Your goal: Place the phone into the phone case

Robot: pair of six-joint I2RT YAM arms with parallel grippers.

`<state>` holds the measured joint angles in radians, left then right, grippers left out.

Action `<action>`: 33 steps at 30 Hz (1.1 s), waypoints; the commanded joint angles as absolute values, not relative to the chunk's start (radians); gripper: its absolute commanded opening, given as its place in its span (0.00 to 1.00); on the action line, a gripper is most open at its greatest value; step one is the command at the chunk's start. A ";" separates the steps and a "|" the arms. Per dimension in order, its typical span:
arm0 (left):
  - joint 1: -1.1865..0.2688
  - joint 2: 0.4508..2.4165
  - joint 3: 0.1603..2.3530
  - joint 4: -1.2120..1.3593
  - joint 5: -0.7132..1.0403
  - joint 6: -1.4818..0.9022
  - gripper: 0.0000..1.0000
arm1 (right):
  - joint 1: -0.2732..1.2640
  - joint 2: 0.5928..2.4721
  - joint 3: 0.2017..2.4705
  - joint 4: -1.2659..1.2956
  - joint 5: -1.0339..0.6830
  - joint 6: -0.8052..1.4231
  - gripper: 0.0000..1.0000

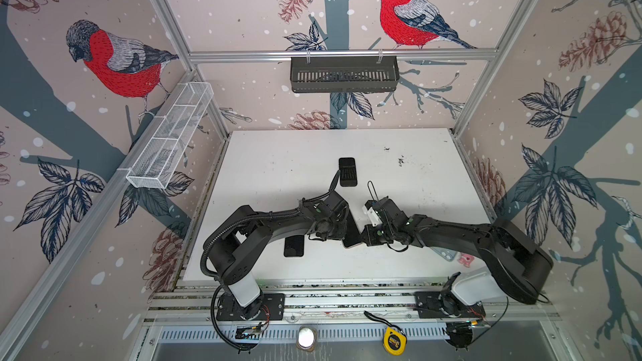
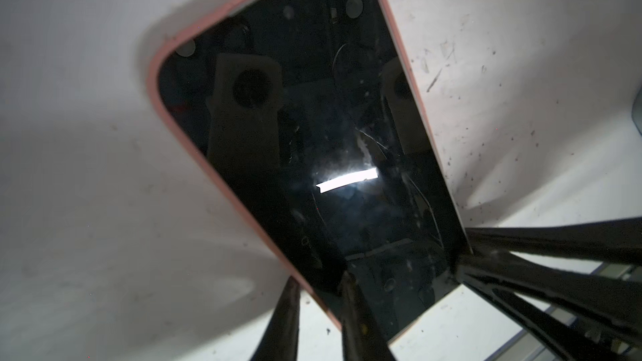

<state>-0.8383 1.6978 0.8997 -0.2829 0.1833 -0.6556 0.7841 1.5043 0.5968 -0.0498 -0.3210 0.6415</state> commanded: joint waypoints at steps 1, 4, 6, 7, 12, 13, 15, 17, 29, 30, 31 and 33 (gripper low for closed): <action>-0.842 1.718 0.893 -0.285 0.215 -0.646 0.22 | 0.818 1.574 0.583 -0.214 -0.240 0.598 0.02; -0.842 1.717 0.893 -0.285 0.215 -0.646 0.22 | 0.836 1.593 0.600 -0.238 -0.205 0.593 0.02; -0.842 1.718 0.893 -0.285 0.214 -0.644 0.22 | 0.849 1.606 0.607 -0.252 -0.183 0.592 0.01; -0.842 1.718 0.893 -0.285 0.213 -0.644 0.22 | 0.855 1.611 0.610 -0.258 -0.172 0.592 0.01; -0.842 1.713 0.887 -0.284 0.211 -0.643 0.22 | 0.877 1.645 0.628 -0.311 -0.083 0.597 0.01; -0.842 1.711 0.884 -0.282 0.210 -0.643 0.22 | 0.882 1.649 0.632 -0.321 -0.064 0.600 0.01; -0.841 1.710 0.880 -0.278 0.210 -0.643 0.22 | 0.886 1.655 0.639 -0.334 -0.044 0.601 0.00; -0.842 1.708 0.874 -0.276 0.210 -0.643 0.22 | 0.891 1.655 0.645 -0.342 -0.037 0.600 0.00; -0.838 1.698 0.857 -0.275 0.206 -0.635 0.22 | 0.891 1.498 0.771 -0.431 -0.018 0.581 0.39; -0.836 1.695 0.856 -0.275 0.205 -0.635 0.22 | 0.891 1.478 0.771 -0.430 -0.013 0.577 0.42; -0.836 1.692 0.855 -0.277 0.204 -0.635 0.22 | 0.890 1.452 0.769 -0.426 -0.010 0.576 0.44; -0.834 1.689 0.851 -0.278 0.204 -0.633 0.22 | 0.881 1.406 0.760 -0.415 -0.007 0.578 0.44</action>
<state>-0.8379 1.6871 0.8631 -0.1905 0.2203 -0.6472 0.8871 1.4471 0.7628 -0.3519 -0.0277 0.5949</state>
